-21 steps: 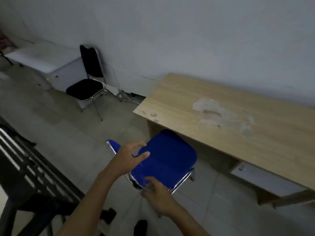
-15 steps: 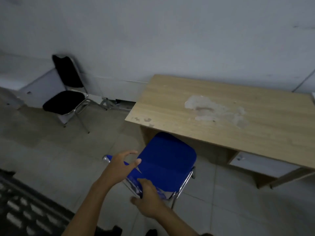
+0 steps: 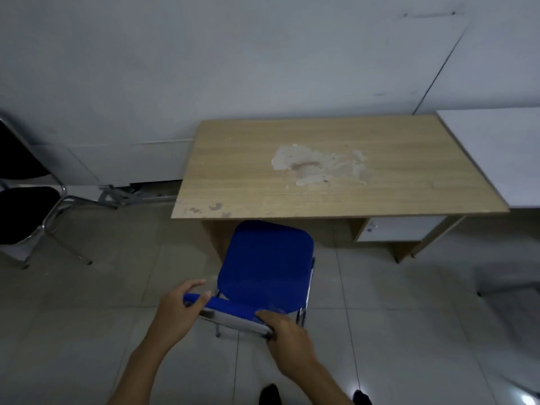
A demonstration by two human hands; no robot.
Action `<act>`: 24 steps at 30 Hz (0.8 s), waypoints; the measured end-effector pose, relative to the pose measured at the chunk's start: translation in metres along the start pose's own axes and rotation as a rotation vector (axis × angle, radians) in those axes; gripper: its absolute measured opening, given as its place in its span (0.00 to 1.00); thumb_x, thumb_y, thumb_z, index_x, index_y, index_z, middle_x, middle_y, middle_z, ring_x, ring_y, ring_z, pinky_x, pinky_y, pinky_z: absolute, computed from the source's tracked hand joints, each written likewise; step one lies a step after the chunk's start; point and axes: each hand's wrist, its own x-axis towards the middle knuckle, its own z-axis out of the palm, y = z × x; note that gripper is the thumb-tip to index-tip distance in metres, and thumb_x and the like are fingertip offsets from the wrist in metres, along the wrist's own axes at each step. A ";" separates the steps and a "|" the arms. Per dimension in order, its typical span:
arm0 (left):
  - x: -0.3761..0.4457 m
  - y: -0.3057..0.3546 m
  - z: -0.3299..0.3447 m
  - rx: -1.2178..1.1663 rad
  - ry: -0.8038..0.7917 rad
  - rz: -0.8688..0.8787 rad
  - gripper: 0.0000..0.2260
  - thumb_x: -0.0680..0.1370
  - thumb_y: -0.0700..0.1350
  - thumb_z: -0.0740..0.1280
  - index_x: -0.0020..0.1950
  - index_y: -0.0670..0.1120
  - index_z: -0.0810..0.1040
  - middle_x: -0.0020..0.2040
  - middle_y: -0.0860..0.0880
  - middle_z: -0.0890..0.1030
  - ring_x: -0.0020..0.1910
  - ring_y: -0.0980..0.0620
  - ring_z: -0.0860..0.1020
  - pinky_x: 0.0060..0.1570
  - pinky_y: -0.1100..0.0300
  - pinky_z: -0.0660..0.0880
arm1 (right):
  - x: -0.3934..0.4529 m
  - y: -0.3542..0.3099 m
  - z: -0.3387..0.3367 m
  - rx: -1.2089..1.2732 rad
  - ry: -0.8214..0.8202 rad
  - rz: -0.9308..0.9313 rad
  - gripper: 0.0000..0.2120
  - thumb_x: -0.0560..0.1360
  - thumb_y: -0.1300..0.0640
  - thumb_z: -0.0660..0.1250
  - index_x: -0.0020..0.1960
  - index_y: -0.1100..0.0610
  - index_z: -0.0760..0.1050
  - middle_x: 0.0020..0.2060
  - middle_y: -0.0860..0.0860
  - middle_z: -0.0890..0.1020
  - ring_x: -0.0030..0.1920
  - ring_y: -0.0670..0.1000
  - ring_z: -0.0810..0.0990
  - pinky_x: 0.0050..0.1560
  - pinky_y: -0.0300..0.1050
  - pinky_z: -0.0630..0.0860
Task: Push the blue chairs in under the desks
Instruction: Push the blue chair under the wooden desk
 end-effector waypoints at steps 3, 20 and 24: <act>-0.007 0.004 0.019 -0.025 -0.072 -0.014 0.08 0.75 0.60 0.74 0.52 0.71 0.79 0.52 0.67 0.81 0.52 0.70 0.79 0.41 0.71 0.75 | -0.010 0.022 -0.020 0.012 0.082 0.068 0.22 0.80 0.60 0.66 0.69 0.41 0.77 0.67 0.43 0.81 0.63 0.46 0.80 0.57 0.29 0.68; -0.037 0.042 0.126 0.160 -0.074 -0.047 0.45 0.55 0.85 0.66 0.67 0.65 0.75 0.83 0.52 0.57 0.82 0.46 0.49 0.78 0.36 0.57 | -0.036 0.062 -0.050 0.239 0.196 0.330 0.36 0.72 0.35 0.71 0.77 0.42 0.65 0.81 0.46 0.52 0.82 0.53 0.48 0.79 0.61 0.60; -0.028 0.043 0.132 0.084 -0.005 0.006 0.31 0.52 0.83 0.70 0.49 0.69 0.78 0.81 0.56 0.62 0.79 0.49 0.53 0.75 0.37 0.63 | -0.020 0.056 -0.048 0.356 0.258 0.352 0.29 0.72 0.37 0.74 0.69 0.39 0.69 0.82 0.45 0.43 0.82 0.56 0.38 0.78 0.64 0.60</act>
